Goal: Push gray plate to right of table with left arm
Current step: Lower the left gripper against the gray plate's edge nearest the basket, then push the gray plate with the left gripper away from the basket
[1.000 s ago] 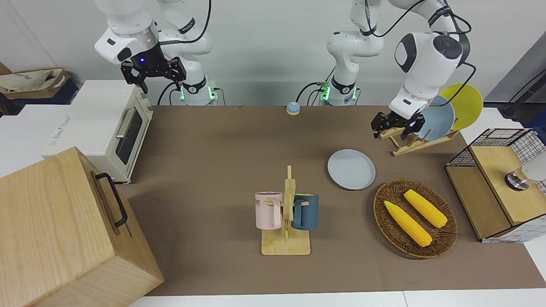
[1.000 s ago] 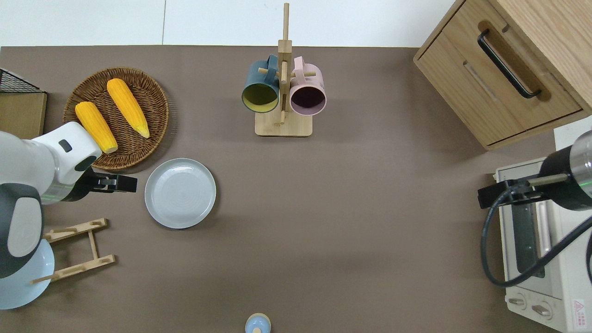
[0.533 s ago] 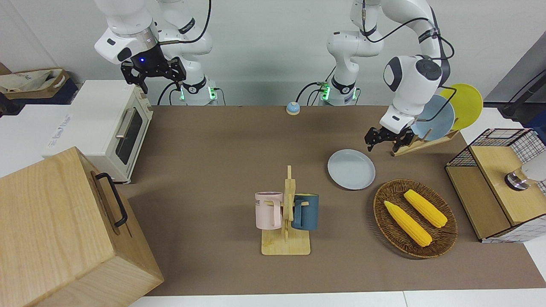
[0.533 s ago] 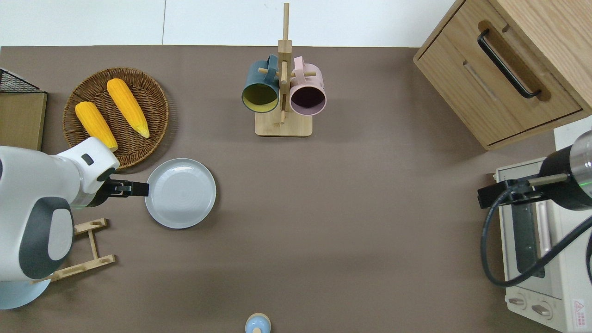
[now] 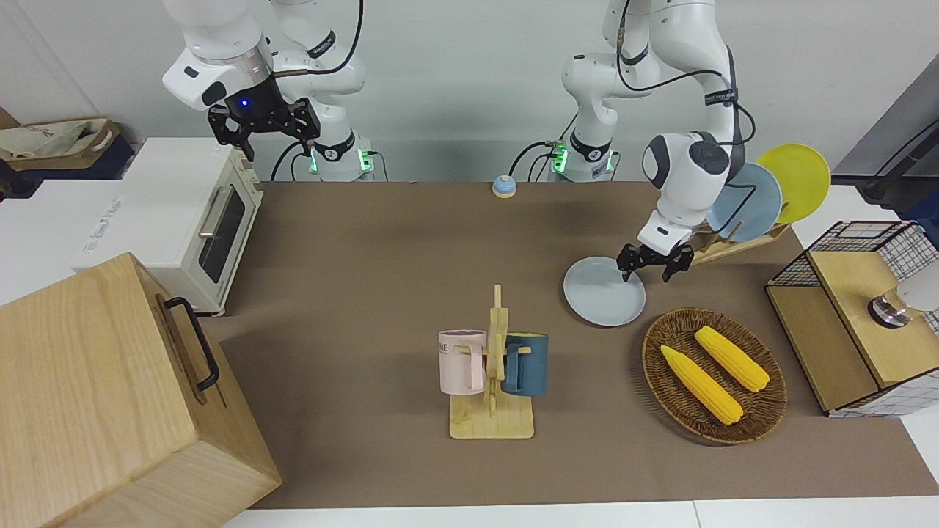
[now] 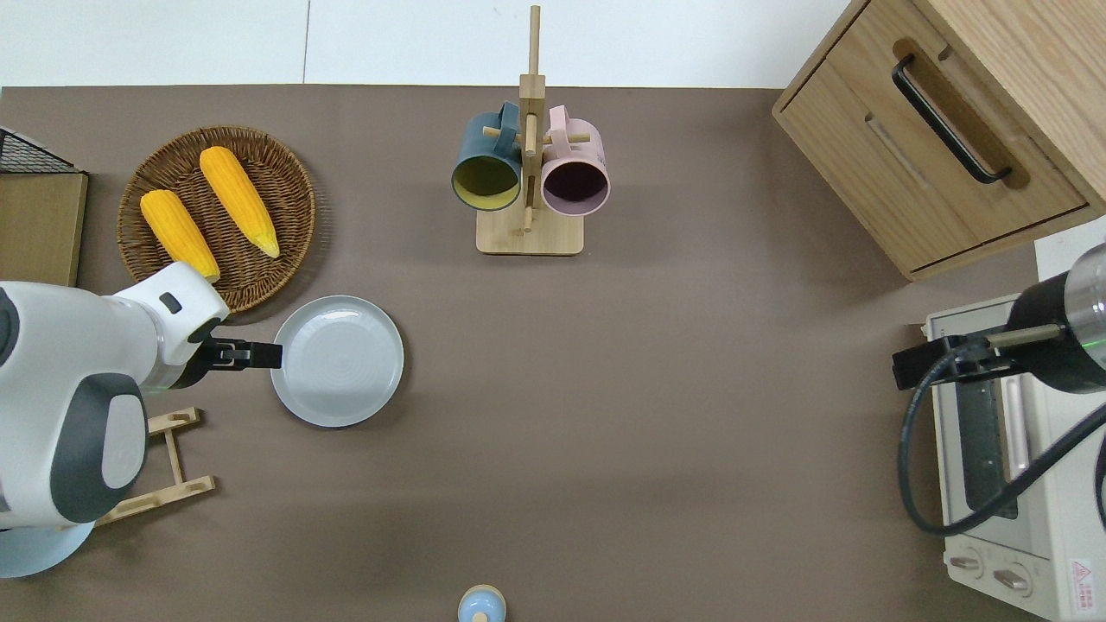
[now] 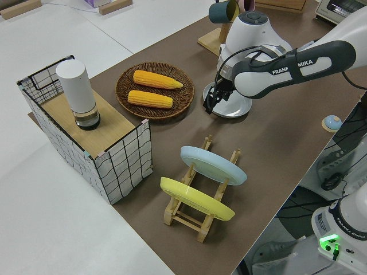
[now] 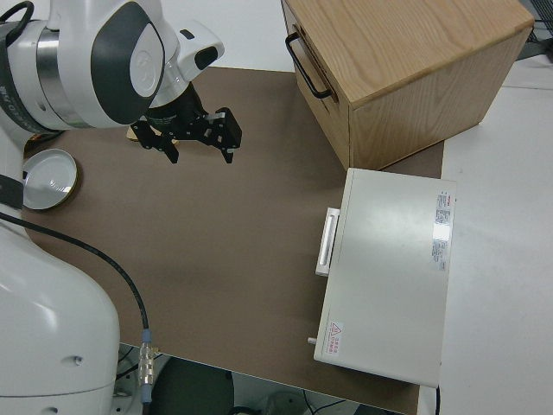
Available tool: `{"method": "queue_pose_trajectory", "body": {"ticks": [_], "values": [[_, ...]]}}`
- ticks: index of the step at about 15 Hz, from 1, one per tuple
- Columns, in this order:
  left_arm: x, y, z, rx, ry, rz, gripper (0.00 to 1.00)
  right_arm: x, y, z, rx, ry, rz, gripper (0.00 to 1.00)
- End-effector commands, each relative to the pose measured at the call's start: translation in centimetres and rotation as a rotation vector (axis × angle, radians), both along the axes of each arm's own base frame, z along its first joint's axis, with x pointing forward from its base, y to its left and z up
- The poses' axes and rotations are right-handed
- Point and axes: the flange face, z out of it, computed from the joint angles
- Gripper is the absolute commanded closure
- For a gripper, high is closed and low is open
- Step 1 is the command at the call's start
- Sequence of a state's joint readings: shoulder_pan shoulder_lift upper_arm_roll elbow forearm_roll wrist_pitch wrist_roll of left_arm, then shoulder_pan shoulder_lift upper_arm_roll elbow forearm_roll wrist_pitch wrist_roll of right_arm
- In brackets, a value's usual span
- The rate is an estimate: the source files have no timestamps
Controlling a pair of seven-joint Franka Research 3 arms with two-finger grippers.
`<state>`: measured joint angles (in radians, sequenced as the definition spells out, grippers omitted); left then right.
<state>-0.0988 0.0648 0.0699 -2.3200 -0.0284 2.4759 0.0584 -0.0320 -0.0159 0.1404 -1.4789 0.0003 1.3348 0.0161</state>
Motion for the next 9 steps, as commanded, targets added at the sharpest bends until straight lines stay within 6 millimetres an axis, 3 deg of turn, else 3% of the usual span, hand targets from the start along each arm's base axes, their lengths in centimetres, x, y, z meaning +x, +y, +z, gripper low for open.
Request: {"method": "queue_pose_trajectory", "body": {"ticks": [1, 2, 3, 5, 9], "values": [[-0.8, 0.2, -3.0, -0.005, -0.006, 0.02, 0.01, -0.3, -0.1, 0.4, 0.001, 0.004, -0.015, 0.017], [-0.8, 0.3, -3.0, -0.005, -0.006, 0.022, 0.01, -0.3, -0.1, 0.4, 0.002, 0.004, -0.014, 0.017], [-0.8, 0.4, -3.0, -0.005, 0.0, 0.023, 0.11, -0.3, -0.1, 0.4, 0.001, 0.004, -0.015, 0.017], [-0.8, 0.5, -2.6, -0.005, -0.002, 0.023, 0.44, -0.3, -0.2, 0.4, 0.001, 0.004, -0.017, 0.017], [-0.7, 0.4, -1.8, -0.007, 0.004, 0.022, 0.88, -0.3, -0.2, 0.4, 0.001, 0.004, -0.017, 0.017]]}}
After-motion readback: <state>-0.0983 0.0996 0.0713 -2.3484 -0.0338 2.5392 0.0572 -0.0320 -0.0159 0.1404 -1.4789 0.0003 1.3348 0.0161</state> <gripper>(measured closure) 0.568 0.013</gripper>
